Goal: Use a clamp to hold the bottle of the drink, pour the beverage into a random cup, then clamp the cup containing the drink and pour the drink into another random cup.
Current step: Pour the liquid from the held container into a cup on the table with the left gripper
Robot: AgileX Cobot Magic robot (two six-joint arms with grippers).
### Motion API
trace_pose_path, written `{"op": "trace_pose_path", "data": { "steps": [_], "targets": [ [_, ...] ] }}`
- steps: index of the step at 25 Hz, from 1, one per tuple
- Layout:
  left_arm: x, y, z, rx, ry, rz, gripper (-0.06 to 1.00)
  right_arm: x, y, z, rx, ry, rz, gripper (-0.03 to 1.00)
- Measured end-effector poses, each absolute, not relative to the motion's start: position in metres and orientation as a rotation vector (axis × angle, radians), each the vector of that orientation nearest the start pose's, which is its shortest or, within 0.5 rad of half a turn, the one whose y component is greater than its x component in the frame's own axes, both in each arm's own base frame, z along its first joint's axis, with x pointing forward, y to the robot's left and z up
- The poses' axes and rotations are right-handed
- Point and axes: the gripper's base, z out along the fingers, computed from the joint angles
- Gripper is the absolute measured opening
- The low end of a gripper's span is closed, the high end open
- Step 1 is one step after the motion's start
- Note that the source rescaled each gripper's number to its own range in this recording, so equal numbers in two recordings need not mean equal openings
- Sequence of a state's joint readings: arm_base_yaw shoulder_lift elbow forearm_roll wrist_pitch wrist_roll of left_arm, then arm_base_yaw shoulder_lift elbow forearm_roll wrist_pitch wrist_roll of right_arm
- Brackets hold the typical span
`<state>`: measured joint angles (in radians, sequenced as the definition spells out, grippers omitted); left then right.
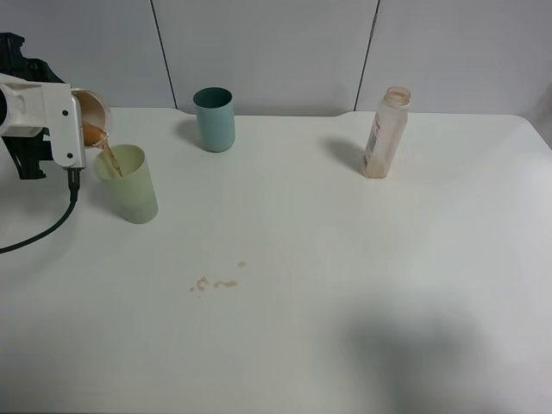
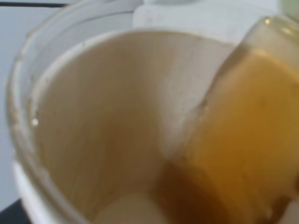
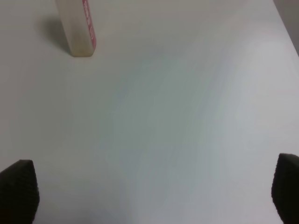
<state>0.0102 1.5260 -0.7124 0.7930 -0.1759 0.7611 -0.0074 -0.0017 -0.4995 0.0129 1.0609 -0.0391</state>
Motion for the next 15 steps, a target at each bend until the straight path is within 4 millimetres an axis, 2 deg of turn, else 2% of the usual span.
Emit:
{"op": "trace_pose_path", "data": {
  "steps": [15],
  "targets": [
    [0.3027,-0.0115,0.2059,1.688,1.533,0.761,0.02,-0.0051,0.0011,0.2771,-0.033,2.043,-0.014,1.00]
  ]
}}
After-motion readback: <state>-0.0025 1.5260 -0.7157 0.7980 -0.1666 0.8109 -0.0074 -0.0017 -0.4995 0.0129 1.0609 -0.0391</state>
